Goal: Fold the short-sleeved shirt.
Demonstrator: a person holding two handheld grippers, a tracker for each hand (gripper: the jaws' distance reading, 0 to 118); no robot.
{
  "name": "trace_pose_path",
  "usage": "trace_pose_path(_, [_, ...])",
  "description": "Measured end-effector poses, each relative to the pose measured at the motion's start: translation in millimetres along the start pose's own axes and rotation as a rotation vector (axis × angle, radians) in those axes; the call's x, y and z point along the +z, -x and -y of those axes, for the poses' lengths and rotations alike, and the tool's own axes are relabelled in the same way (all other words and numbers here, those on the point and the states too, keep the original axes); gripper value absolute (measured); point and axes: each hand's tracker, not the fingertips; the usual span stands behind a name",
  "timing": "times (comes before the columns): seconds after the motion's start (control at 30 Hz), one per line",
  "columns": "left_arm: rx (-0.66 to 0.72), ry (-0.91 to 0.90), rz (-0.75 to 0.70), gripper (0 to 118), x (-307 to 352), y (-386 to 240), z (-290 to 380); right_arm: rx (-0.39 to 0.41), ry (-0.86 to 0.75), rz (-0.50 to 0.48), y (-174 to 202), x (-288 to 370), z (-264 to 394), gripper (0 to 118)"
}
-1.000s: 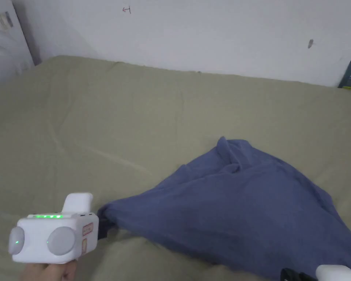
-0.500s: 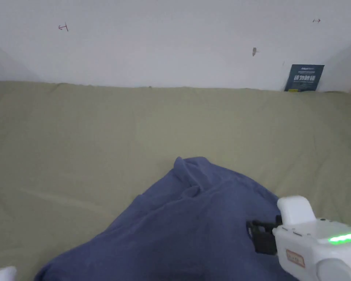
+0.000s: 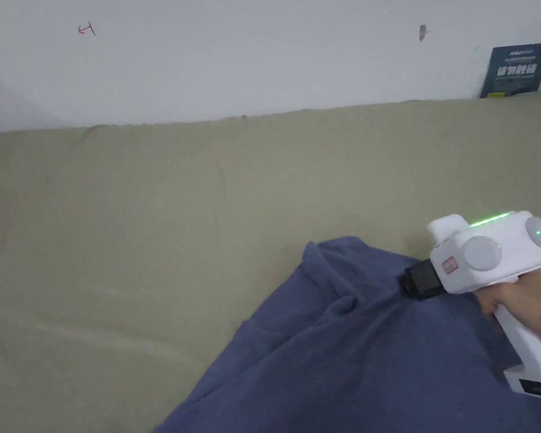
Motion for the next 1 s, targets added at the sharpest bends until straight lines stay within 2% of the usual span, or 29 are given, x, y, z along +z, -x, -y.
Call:
trace_pose_path(0.03, [-0.001,0.003,0.003,0,0,0,-1,-0.002,-0.016,-0.037,-1,-3,1,100])
trace_pose_path(0.1, [-0.005,0.008,0.006,0,0,0,-1,-0.030,-0.013,-0.041,-1,4,-2,95])
trace_pose_path(0.13, [-0.012,0.009,0.007,0,0,-1,-1,-0.028,-0.018,-0.069,9,25,1,79])
trace_pose_path(0.17, [-0.017,0.008,0.007,0,0,-1,-1,-0.013,-0.031,-0.062,13,34,1,56])
trace_pose_path(0.2, [-0.026,0.011,0.007,0,0,-2,-1,0.019,-0.048,-0.063,20,45,1,13])
trace_pose_path(0.23, [-0.035,0.014,0.002,0,1,-3,-1,0.064,-0.056,-0.044,28,57,2,3])
trace_pose_path(0.27, [-0.040,0.011,0.001,0,2,-4,-1,0.074,-0.075,-0.074,20,61,-2,3])
trace_pose_path(0.37, [-0.041,0.007,-0.001,0,4,-4,0,0.079,-0.097,-0.072,24,91,3,3])
trace_pose_path(0.6, [-0.036,-0.022,-0.010,0,24,-2,-4,0.084,-0.215,-0.072,-8,152,19,3])
trace_pose_path(0.77, [-0.004,-0.065,0.019,0,49,-3,-11,0.012,-0.351,-0.077,-33,231,63,3])
trace_pose_path(1.0, [0.000,-0.226,0.049,0,103,-19,-37,-0.069,-0.568,-0.057,-42,369,163,3])
